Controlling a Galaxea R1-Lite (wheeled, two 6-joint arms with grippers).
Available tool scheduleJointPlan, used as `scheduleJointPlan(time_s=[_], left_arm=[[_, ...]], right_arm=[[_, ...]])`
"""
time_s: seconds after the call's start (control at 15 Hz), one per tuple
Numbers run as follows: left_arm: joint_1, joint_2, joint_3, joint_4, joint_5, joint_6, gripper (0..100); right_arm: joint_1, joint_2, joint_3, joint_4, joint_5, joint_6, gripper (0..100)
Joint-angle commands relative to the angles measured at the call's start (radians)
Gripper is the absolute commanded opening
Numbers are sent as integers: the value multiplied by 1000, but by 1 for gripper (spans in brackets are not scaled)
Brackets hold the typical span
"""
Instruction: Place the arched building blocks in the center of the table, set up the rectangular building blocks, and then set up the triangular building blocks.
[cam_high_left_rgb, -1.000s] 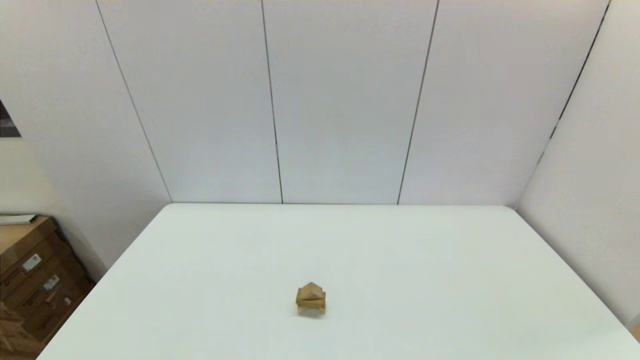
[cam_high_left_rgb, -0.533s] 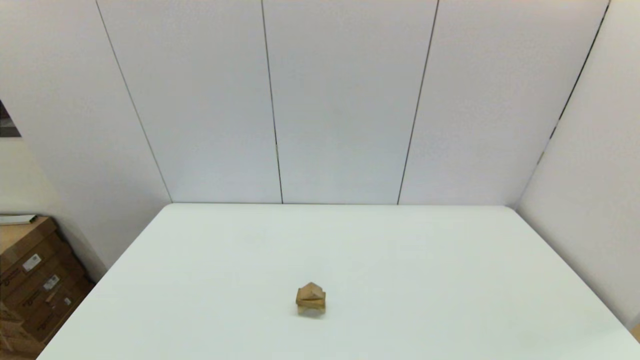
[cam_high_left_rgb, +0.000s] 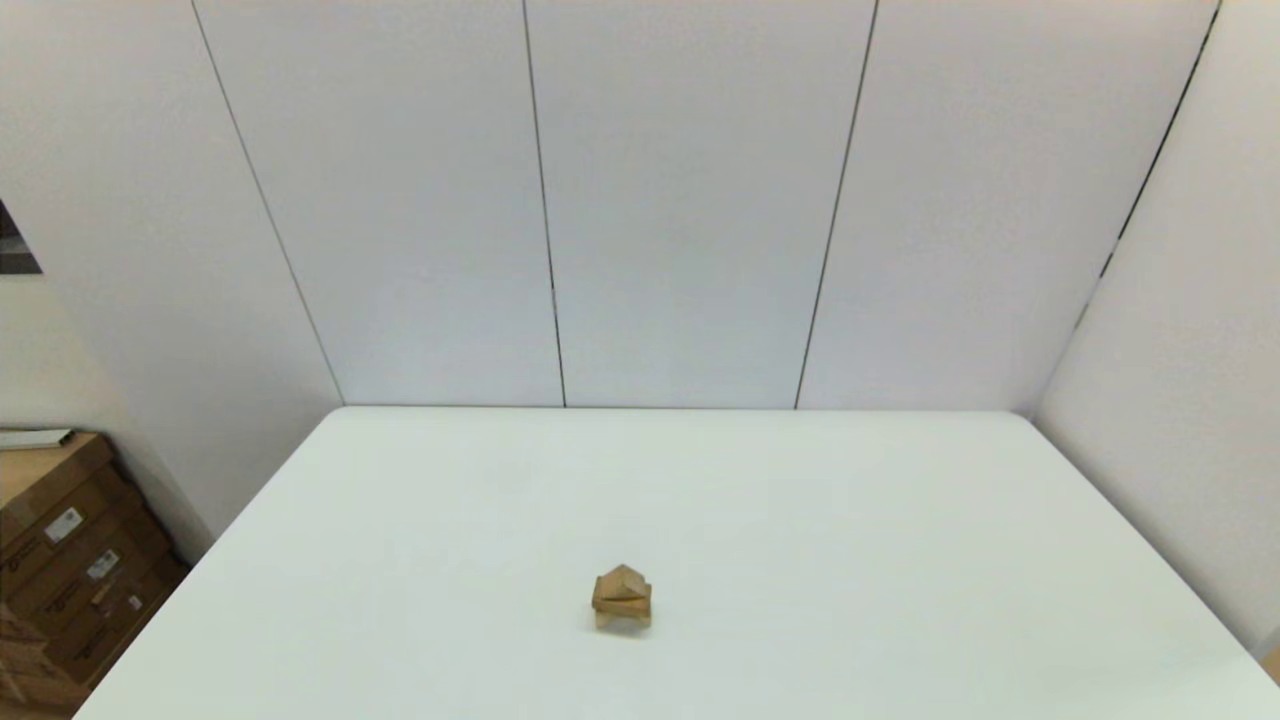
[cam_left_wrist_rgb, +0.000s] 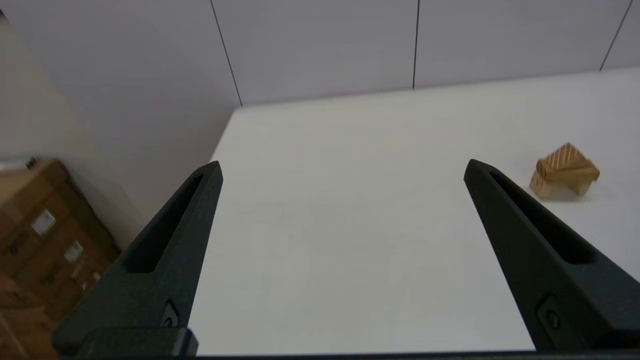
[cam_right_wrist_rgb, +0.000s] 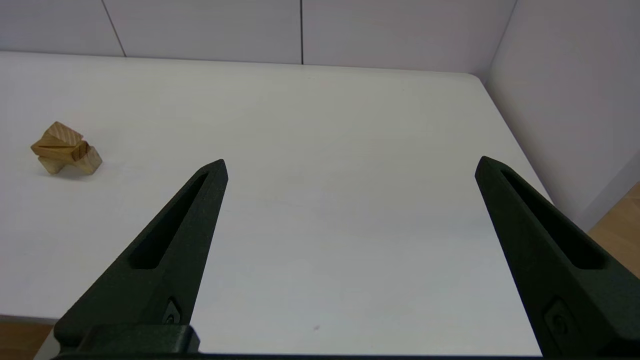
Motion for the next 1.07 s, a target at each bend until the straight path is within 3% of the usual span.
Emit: scheduleJointPlan(time_s=[0.07, 1.07], left_arm=[[0, 2, 4, -5, 8, -58, 100], [0, 2, 4, -5, 8, -75, 100]], right_arm=[[0, 1, 0, 2, 1, -2, 100], [0, 1, -1, 0, -25, 20, 100]])
